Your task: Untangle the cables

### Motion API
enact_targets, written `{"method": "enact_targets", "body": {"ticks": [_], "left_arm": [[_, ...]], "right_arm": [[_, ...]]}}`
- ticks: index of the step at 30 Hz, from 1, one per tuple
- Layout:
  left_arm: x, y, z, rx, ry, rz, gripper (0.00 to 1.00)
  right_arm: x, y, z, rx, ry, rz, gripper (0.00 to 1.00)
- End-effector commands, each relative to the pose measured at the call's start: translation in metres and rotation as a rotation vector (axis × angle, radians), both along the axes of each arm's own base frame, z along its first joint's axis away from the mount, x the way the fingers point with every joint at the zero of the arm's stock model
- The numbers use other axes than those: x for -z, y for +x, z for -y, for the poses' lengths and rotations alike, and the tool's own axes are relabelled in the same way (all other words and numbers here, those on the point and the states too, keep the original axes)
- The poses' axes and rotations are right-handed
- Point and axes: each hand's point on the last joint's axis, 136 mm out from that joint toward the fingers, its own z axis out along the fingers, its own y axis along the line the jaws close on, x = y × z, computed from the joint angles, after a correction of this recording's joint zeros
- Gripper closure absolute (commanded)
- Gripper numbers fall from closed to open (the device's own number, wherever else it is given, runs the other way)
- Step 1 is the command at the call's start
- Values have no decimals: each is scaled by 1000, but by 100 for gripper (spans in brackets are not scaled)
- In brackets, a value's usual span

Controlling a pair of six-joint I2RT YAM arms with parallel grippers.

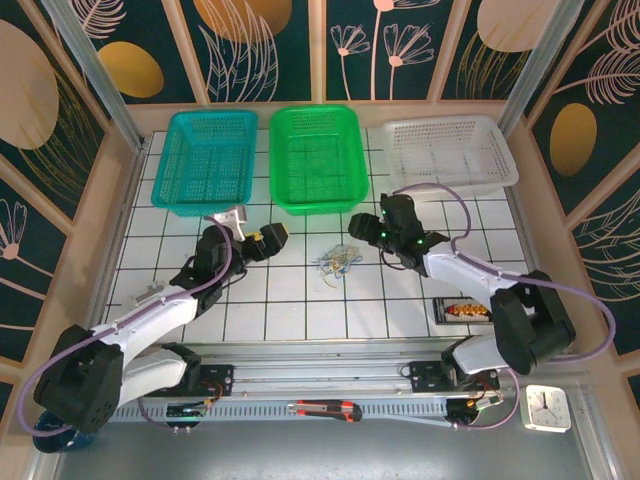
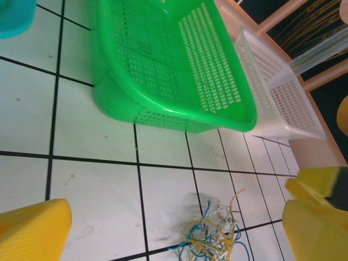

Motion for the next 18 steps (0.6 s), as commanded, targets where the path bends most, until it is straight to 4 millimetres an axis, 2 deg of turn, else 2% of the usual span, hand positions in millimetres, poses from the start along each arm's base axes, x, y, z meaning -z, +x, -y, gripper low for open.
{"method": "enact_targets", "body": {"ticks": [1, 10, 14, 18], "left_arm": [[-13, 1, 16, 22, -29, 19, 1], [4, -7, 48, 95, 14, -20, 1], [8, -8, 57, 111, 30, -28, 1], [12, -9, 60, 117, 40, -36, 1]], "right_arm": [[17, 4, -4, -24, -13, -20, 46], [36, 18, -12, -19, -7, -38, 48], [41, 22, -17, -27, 5, -47, 50], [48, 24, -23, -40, 17, -60, 58]]}}
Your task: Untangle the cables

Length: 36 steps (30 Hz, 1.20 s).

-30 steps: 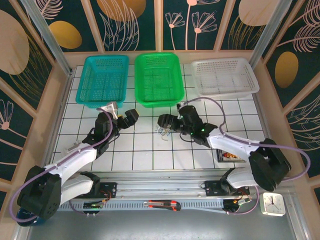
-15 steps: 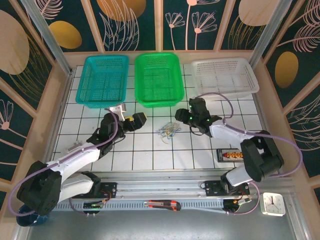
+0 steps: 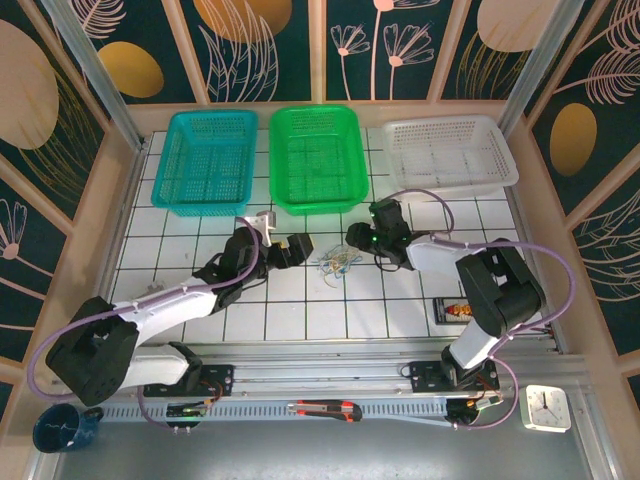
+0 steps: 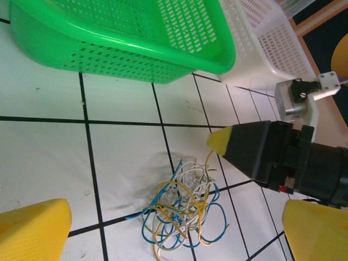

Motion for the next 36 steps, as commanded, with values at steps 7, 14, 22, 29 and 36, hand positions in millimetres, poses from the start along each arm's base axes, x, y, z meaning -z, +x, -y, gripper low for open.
{"method": "enact_targets", "body": {"ticks": [7, 14, 22, 29, 36], "left_arm": [[-2, 4, 1, -6, 31, 28, 1], [1, 2, -4, 29, 121, 82, 1], [10, 2, -1, 102, 221, 129, 1], [15, 2, 9, 147, 208, 154, 1], [19, 1, 30, 235, 216, 191, 1]], "right_arm": [[-18, 14, -18, -42, 72, 47, 100], [-64, 3, -27, -85, 165, 117, 100], [-98, -13, -50, -142, 234, 153, 100], [-113, -20, -70, -177, 289, 161, 100], [-119, -25, -84, -199, 295, 168, 100]]}}
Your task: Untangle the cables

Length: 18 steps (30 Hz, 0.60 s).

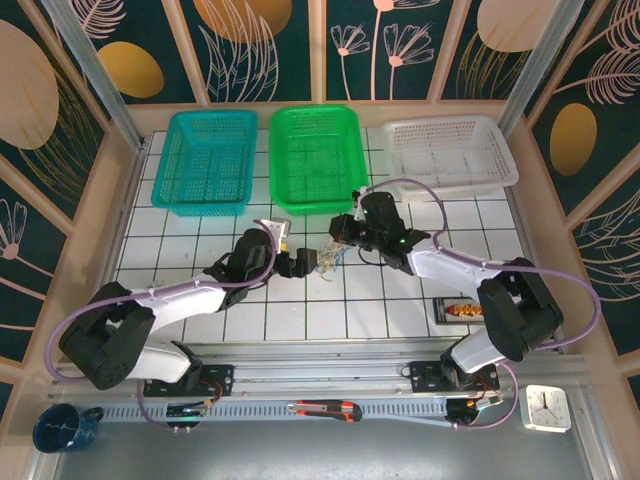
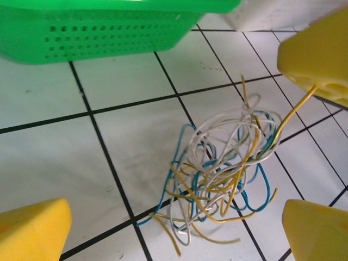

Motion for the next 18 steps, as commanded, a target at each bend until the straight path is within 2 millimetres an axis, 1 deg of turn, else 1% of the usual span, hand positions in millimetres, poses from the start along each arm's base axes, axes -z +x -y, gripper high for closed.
{"method": "enact_targets", "body": {"ticks": [1, 4, 10, 18], "left_arm": [[-16, 6, 19, 64, -25, 71, 1], [-13, 10, 27, 72, -13, 75, 1], [0, 19, 38, 76, 42, 77, 1], [16, 27, 37, 43, 76, 61, 1]], "right_arm": [[-20, 3, -11, -11, 50, 31, 100], [-16, 3, -16, -21, 57, 20, 100], [-12, 1, -24, -36, 54, 14, 100], [-12, -2, -27, -45, 61, 7, 100]]}}
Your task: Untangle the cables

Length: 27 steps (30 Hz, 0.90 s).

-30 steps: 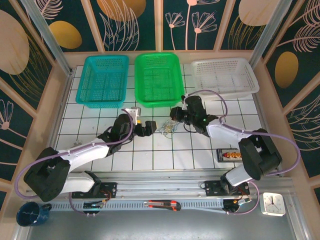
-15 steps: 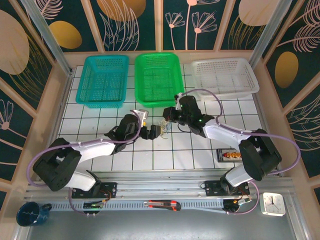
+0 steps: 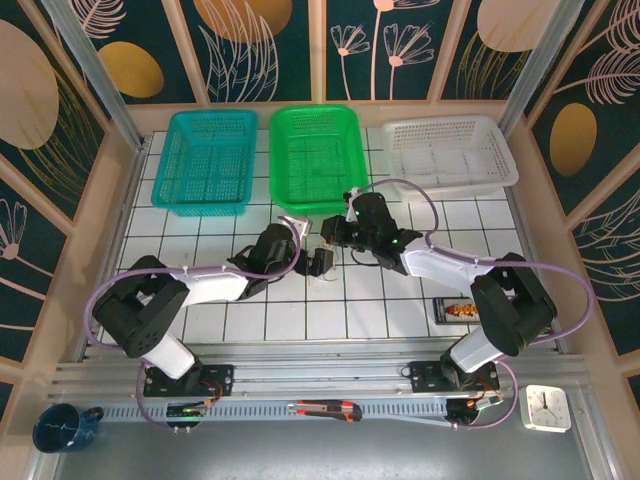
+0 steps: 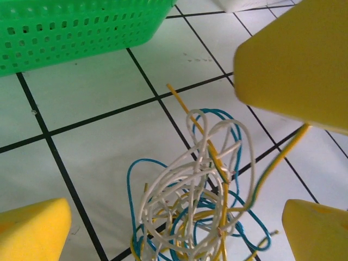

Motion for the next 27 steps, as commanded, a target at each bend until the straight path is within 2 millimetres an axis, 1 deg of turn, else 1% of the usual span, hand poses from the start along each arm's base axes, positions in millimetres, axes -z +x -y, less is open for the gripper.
{"method": "enact_targets", "body": {"ticks": [1, 4, 6, 15, 20, 23, 27], "left_arm": [[-5, 12, 5, -18, 1, 44, 1], [7, 15, 4, -31, 31, 21, 1], [15, 16, 1, -48, 53, 7, 1], [37, 9, -15, -85, 104, -15, 1], [41, 3, -22, -97, 98, -21, 1], [39, 1, -26, -108, 95, -11, 1], [32, 0, -29, -114, 88, 7, 1]], "right_arm": [[-19, 3, -12, -17, 55, 26, 100], [-28, 2, -14, -27, 78, 32, 100], [-38, 1, -15, -29, 96, 42, 100], [-96, -7, -20, -60, 226, 95, 100], [-125, -12, -16, -60, 276, 135, 100], [-132, -14, -13, -54, 284, 148, 100], [-127, -12, -9, -33, 258, 151, 100]]}}
